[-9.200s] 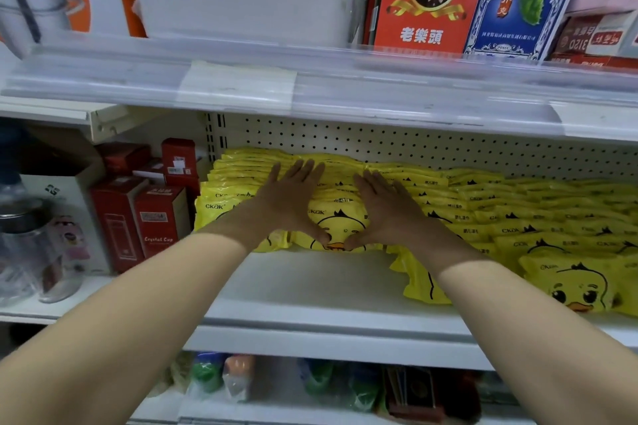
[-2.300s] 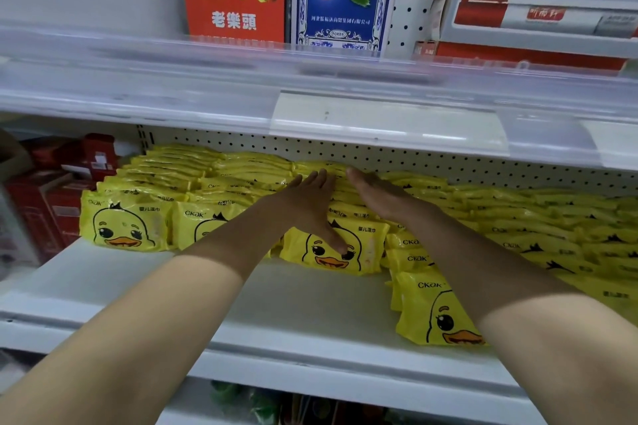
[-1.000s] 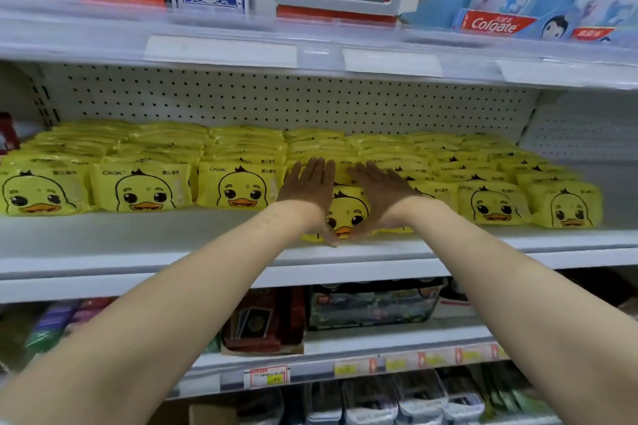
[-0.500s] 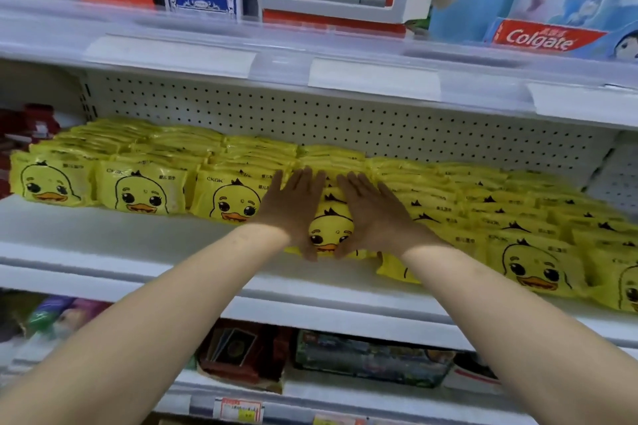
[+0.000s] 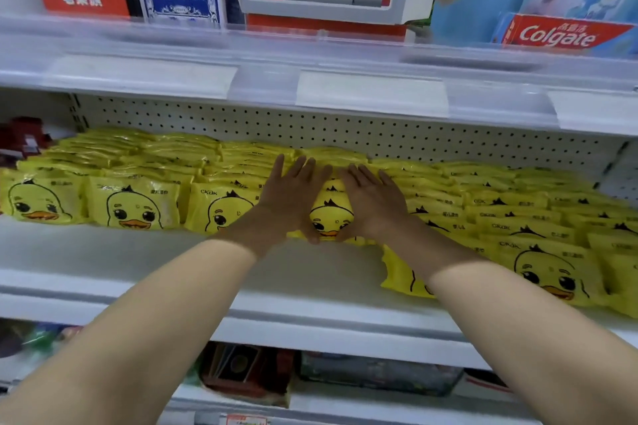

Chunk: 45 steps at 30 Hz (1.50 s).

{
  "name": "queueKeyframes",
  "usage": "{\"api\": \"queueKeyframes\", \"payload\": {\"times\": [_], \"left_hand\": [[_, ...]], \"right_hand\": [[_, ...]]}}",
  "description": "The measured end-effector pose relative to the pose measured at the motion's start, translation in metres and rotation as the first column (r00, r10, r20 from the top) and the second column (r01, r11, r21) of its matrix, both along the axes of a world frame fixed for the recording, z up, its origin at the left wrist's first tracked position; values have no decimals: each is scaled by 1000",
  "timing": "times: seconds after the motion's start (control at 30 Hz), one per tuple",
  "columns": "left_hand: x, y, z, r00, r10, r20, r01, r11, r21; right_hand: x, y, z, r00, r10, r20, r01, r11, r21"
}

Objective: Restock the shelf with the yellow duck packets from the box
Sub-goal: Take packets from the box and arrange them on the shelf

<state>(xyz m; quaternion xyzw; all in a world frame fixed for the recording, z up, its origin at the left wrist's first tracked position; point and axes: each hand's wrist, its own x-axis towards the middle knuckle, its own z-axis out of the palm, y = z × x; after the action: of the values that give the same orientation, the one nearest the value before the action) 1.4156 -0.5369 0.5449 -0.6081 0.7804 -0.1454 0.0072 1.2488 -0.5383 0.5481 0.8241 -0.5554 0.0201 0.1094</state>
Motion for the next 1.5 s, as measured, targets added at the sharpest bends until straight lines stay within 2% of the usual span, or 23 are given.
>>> {"api": "queueKeyframes", "payload": {"times": [0.13,0.3,0.47,0.67,0.83,0.9,1.0,1.1,1.2,1.33,1.5], "left_hand": [[7,-1,-2,999,-42,31,41,999,15],[14,-3,4,997,-58,43,53,991,123],[10,-10,6,996,-54,77,44,992,118],[12,-14,3,996,-40,82,38,999,35],[18,-10,2,995,-88,45,83,992,91],[15,-8,5,996,-85,-13,86,987,136],[10,-9,6,994,-67,-83,79,986,147],[8,-11,5,995,-52,-82,63,989,133],[11,-9,5,994,-66,-87,77,988,132],[21,-1,7,993,-115,-19,116,981,154],[22,-1,9,989,-137,63,128,983,131]], "right_hand": [[-6,-2,7,999,41,-31,-38,993,112],[-19,-2,10,999,32,-17,-28,981,190],[-15,-9,7,1000,13,-9,-11,987,159],[-3,-12,5,1000,-8,-18,10,998,61],[-8,-7,9,999,-6,-33,12,985,170],[-9,-5,13,1000,-8,-1,8,977,215],[-7,-6,12,1000,-1,20,-3,983,184],[-7,-9,8,1000,8,18,-11,990,139],[-10,-10,9,1000,15,6,-16,986,167],[-17,-9,11,998,25,-57,-13,978,209],[-16,-12,11,996,26,-89,-8,982,189]]}}
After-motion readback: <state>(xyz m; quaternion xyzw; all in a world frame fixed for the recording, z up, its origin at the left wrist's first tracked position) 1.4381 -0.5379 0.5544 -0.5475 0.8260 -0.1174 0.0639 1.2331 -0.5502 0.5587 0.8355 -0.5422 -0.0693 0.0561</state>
